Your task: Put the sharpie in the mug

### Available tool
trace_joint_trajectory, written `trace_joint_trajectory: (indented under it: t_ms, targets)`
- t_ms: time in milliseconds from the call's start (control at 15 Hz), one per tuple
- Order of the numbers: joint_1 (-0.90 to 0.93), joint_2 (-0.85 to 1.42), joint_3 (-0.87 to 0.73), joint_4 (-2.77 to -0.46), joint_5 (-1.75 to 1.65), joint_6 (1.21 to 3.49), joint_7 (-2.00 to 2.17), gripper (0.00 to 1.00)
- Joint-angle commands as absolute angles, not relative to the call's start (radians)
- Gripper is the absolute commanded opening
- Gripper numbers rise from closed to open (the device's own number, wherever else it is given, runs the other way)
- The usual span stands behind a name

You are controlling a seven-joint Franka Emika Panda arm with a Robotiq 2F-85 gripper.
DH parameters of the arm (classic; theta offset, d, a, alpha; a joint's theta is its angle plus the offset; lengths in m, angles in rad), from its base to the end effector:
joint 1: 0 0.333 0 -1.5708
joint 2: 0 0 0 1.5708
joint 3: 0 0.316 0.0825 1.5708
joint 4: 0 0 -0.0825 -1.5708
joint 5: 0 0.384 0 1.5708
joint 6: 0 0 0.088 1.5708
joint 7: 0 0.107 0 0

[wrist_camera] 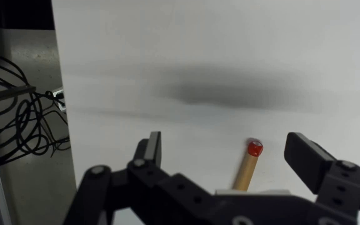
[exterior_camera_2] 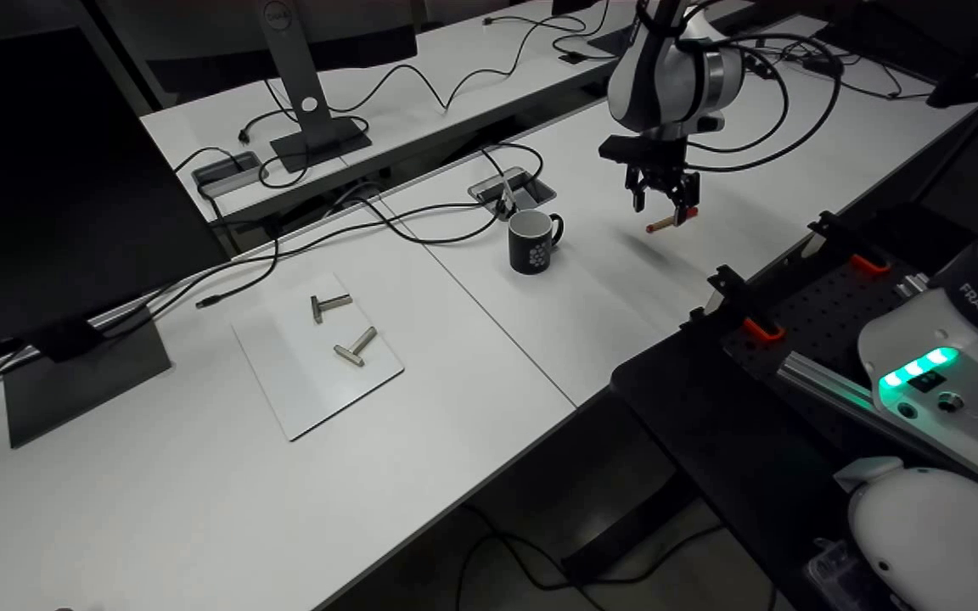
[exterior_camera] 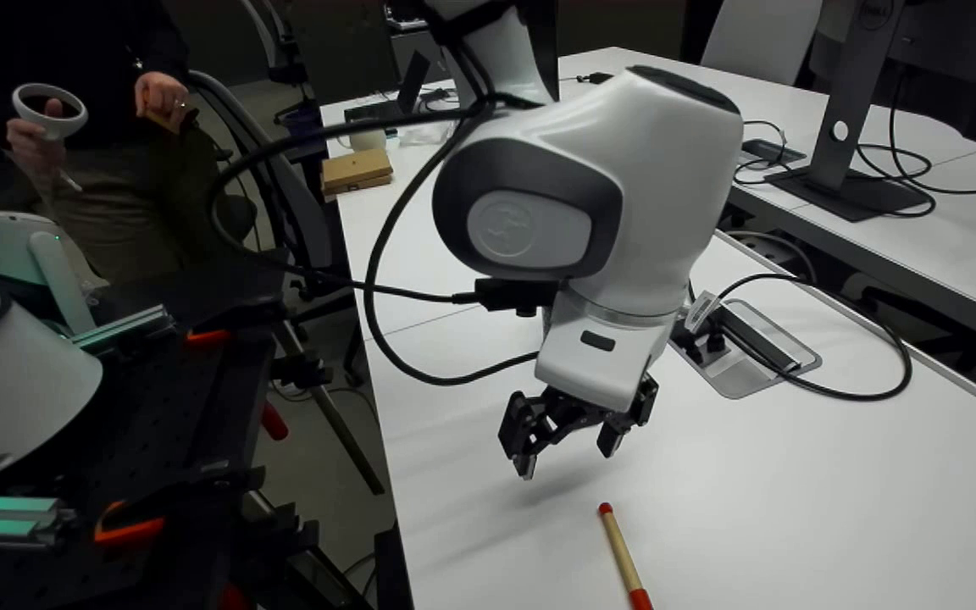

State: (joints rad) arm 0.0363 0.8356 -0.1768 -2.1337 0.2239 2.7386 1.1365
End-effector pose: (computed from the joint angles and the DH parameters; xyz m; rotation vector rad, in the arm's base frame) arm 0.4937 -0.0934 0.0030 2.2262 -1.9710 -0.2182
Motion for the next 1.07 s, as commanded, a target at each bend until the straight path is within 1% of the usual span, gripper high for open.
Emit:
trace_joint_trajectory:
  t_ms: [0,400,1000]
  targets:
    - [0.024,0.926,-0.172,-2.060,0.277,2.794,1.159,1.00]
    - [0.038,0.993,-0.201,-1.990,0.271,2.796,1.177,1.00]
    - [0.036,1.023,-0.246,-1.947,0.268,2.792,1.214,1.00]
